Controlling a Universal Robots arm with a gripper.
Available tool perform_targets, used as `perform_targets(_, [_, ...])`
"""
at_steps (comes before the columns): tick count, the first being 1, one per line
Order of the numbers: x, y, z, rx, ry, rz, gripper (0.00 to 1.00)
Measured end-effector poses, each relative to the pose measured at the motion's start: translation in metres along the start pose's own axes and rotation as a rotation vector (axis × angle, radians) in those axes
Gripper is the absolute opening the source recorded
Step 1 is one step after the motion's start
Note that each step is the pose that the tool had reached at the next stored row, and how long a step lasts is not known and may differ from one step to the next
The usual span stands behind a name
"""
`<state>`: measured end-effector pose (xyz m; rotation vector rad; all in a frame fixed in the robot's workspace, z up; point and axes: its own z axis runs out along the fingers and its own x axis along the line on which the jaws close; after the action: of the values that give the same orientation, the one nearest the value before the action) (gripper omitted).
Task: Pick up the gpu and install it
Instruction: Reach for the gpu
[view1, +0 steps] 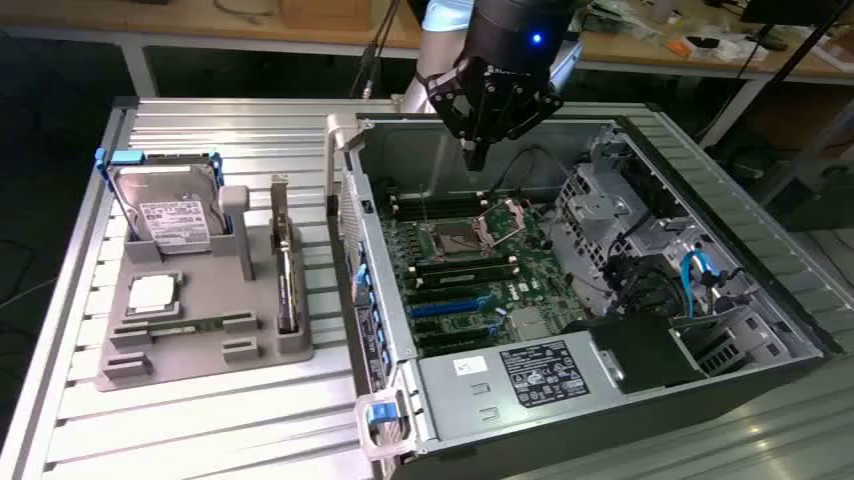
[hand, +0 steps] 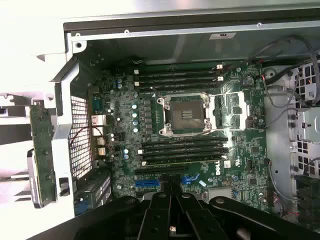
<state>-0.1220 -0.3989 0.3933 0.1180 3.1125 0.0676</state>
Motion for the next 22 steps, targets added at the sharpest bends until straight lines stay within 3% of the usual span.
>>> perform_targets(13, [0.001,-0.0001,0.0001,-0.0001,0.0006,0.000,0.11])
perform_targets(22, [0.020,-0.0015,-0.0002,0.0008,0.0102,0.000,0.11])
